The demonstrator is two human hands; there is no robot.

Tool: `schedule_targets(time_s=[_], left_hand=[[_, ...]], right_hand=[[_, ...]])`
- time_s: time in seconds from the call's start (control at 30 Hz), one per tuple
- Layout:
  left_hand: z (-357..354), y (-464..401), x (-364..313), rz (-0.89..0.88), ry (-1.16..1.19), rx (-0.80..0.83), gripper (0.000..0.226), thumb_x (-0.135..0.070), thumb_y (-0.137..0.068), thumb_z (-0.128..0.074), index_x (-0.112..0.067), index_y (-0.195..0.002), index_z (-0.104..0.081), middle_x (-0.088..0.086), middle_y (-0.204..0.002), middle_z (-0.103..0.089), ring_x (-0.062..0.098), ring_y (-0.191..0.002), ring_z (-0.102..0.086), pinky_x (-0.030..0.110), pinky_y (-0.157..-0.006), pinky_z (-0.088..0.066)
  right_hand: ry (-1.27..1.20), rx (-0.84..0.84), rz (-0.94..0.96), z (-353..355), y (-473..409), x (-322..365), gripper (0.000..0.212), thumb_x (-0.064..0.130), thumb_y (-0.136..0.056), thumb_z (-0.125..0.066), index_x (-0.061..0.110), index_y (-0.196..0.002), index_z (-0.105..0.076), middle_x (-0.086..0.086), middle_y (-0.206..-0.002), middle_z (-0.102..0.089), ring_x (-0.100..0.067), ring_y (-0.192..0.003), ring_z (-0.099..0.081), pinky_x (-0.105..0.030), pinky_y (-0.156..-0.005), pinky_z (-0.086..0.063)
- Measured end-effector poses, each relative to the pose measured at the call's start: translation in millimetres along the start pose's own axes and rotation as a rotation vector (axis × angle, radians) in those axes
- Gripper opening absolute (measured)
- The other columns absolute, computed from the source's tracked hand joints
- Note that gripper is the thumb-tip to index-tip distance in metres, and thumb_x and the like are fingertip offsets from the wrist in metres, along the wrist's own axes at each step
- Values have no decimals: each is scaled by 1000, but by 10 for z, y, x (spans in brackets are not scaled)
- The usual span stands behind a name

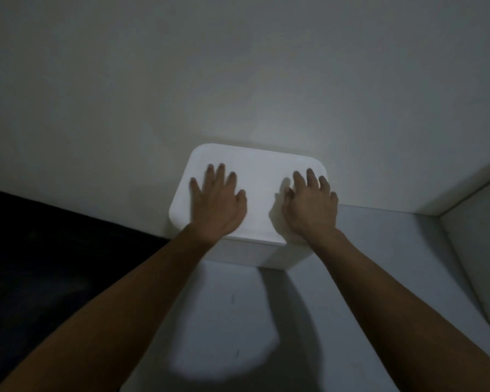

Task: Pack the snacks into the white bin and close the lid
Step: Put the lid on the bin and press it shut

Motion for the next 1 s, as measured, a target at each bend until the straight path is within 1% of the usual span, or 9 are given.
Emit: schedule_targets(time_s=[0.13,0.2,0.27,0.4,0.57,0.67,0.8,0.93,1.0], left_hand=[[-187,130,-92,-48,-77,13,54,-38,-99,-17,-19,-150,-23,4,-160,-16,25,-149,-7,59,-116,-8],[-224,105,-78,-45,-85,43,54,-39,-100,-16,-21,-151,-19,3,-161,-14,24,-149,-5,59,-116,-7],[-233,83,-82,-66,-79,63,55,-40,-100,-17,-22,-151,-17,2,-161,-11,23,-149,-4,58,-117,-5],[-193,-124,180,-80,-77,89,57,-47,-99,-21,-27,-152,-14,1,-162,-6,22,-149,0,55,-118,-1],[-159,-405,638,4,-153,94,66,-55,-96,-14,-21,-153,-9,5,-162,-3,25,-149,5,56,-118,-2],[-175,-449,603,-17,-169,73,68,-54,-96,-12,-17,-153,-8,8,-162,-3,28,-149,4,55,-118,-5],[-183,-437,620,-17,-128,65,68,-53,-97,-20,-14,-152,-14,11,-161,-8,30,-149,-2,51,-118,-12],[-48,-626,558,-40,-148,11,72,-53,-90,-25,-8,-146,-33,17,-153,-31,35,-141,-27,52,-116,-19],[-23,-796,447,-104,-203,16,67,-46,-91,-24,-8,-147,-30,16,-155,-28,34,-143,-23,53,-117,-13]], right_hand=[[109,-27,86,-168,137,46,48,39,-95,-32,14,-132,-47,-14,-139,-51,-38,-129,-43,-59,-104,-32],[128,9,82,-218,113,44,45,40,-93,-31,14,-127,-48,-14,-132,-53,-36,-124,-45,-59,-101,-32],[122,35,76,-242,96,35,48,40,-93,-27,15,-131,-44,-14,-139,-48,-36,-130,-40,-61,-105,-28],[90,79,78,-297,106,0,59,45,-96,-15,18,-148,-23,-13,-159,-22,-35,-146,-16,-62,-114,-11],[79,135,74,-313,76,1,65,52,-96,-10,21,-153,-6,-10,-163,-3,-34,-149,1,-61,-117,1],[86,127,67,-304,-128,-34,72,58,-93,-10,18,-153,-6,-11,-163,-3,-34,-149,0,-62,-115,-1],[20,128,-64,-282,-512,-140,84,63,-90,-17,6,-152,-8,-14,-162,-2,-32,-150,3,-61,-116,-8],[30,95,-67,-307,-547,-133,82,65,-89,-15,13,-152,-8,-13,-162,-1,-34,-149,3,-60,-113,-19],[37,85,-62,-311,-536,-143,82,66,-89,-15,16,-152,-9,-12,-163,-2,-33,-149,3,-59,-111,-22]])
Point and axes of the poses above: each hand's wrist, its own y-axis away from the middle knuckle, its own z-axis out of the back of the hand, x = y × z, the point moved 6 cm from there along -y, towards the middle knuckle
